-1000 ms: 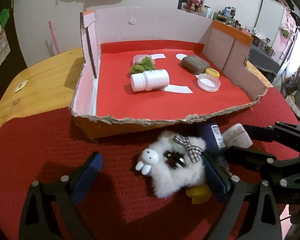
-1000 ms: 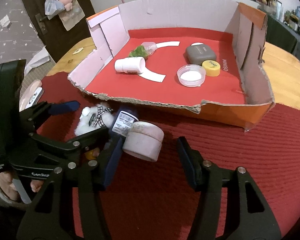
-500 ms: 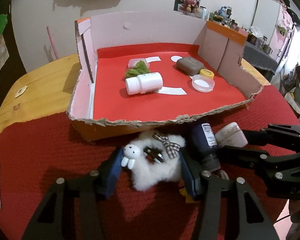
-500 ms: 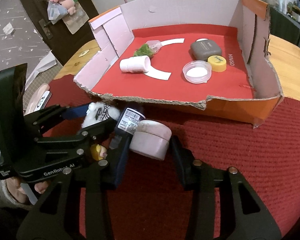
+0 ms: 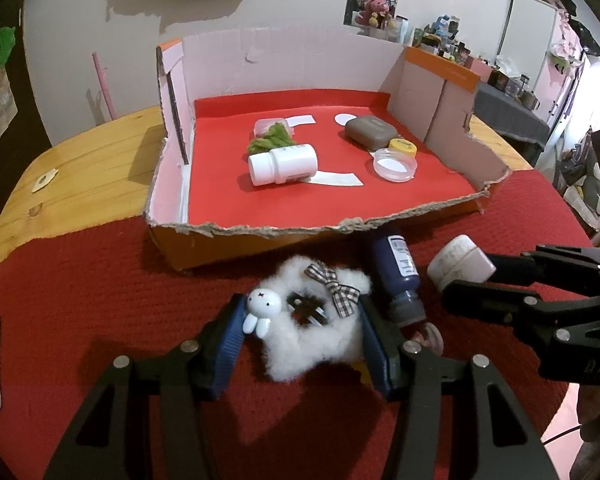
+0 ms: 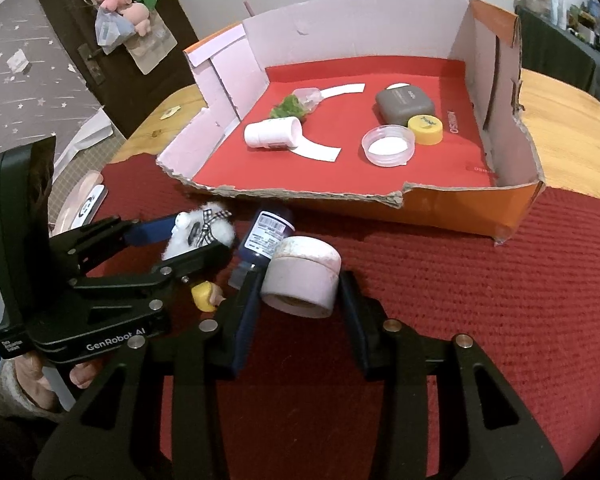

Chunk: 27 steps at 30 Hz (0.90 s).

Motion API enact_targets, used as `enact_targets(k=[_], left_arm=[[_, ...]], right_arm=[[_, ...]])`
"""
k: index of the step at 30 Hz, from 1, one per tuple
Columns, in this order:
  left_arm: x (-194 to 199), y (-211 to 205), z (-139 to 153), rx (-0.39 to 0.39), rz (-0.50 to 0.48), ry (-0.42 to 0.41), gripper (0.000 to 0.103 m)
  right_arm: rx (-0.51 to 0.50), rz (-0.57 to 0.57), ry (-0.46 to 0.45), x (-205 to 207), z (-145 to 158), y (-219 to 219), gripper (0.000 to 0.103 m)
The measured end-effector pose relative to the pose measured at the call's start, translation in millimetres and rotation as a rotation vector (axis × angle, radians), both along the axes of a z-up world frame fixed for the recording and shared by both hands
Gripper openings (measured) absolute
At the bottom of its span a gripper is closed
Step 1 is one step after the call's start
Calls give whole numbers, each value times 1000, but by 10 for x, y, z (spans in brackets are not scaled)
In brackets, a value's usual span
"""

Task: Organize objects

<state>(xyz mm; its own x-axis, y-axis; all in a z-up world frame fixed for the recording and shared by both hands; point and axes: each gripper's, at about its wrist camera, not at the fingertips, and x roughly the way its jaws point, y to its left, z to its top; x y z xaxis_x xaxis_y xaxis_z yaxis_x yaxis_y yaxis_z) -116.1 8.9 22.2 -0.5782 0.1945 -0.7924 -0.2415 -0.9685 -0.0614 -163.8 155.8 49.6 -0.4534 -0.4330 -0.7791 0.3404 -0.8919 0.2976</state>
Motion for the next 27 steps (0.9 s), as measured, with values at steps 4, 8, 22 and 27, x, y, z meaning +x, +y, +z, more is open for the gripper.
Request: enact_targets(k=[4, 8, 22, 27], left_arm=[[34, -23, 35, 12, 6, 4, 56], [68, -44, 125, 24, 9, 21, 56], [109, -35, 344, 42, 9, 65, 56], [94, -7, 445, 59, -5, 86, 56]], right_arm=[[-16, -3, 7, 24, 44, 7, 37], [-26, -1, 45, 65, 195, 15, 37], [-32, -1, 82, 103, 349, 30, 37], [-30, 1, 116, 95, 485, 49, 37]])
